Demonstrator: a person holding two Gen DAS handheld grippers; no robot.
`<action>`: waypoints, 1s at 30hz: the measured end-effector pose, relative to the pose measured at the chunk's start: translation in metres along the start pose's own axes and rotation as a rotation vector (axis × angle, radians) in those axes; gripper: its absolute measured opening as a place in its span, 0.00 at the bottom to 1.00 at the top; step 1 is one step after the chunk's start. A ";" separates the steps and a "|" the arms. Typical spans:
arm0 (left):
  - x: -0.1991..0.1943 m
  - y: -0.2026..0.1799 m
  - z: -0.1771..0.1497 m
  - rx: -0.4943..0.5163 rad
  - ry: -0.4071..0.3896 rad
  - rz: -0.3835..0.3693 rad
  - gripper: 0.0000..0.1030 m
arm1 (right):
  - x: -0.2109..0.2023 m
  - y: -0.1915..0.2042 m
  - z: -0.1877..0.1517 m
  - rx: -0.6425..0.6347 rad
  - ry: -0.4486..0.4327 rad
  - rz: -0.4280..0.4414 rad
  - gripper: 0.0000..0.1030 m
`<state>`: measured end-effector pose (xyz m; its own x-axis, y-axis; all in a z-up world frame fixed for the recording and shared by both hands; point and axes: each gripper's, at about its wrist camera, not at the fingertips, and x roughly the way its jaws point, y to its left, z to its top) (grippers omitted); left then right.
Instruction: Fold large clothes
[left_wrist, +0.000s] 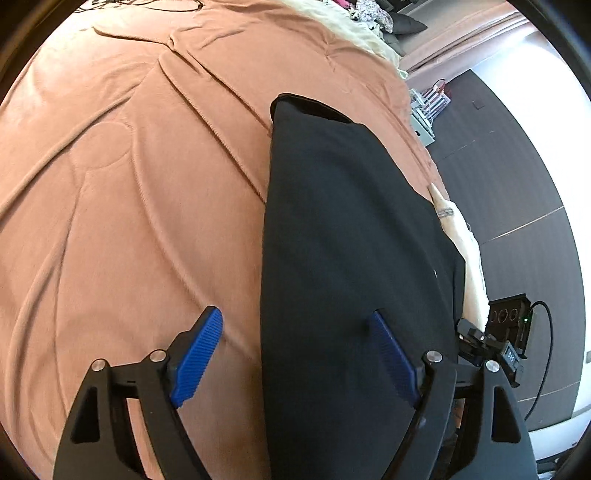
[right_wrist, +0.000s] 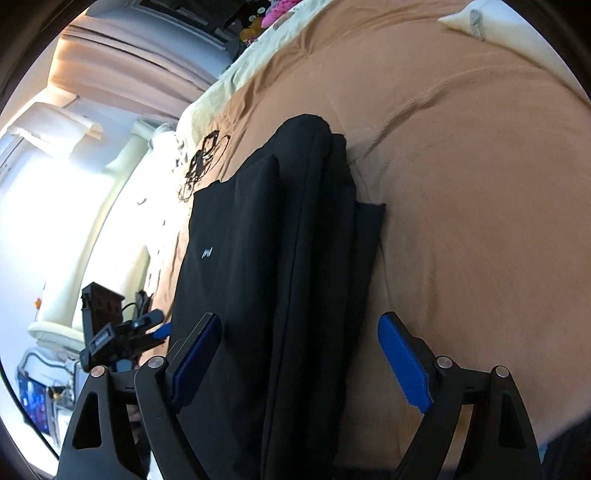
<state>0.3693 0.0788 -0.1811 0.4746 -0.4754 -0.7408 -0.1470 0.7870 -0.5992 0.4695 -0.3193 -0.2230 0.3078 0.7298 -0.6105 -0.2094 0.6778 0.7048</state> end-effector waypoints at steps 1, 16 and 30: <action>0.004 0.001 0.005 -0.010 0.002 -0.007 0.80 | 0.006 -0.002 0.004 0.001 0.010 0.007 0.84; 0.027 -0.037 0.023 0.049 0.048 0.005 0.78 | 0.035 -0.019 0.029 0.071 0.001 0.140 0.88; 0.024 -0.042 0.025 0.064 0.036 0.031 0.78 | 0.048 -0.017 0.030 0.101 0.010 0.175 0.32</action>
<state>0.4087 0.0440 -0.1664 0.4389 -0.4632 -0.7700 -0.1047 0.8247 -0.5558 0.5157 -0.2984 -0.2541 0.2656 0.8368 -0.4788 -0.1649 0.5287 0.8326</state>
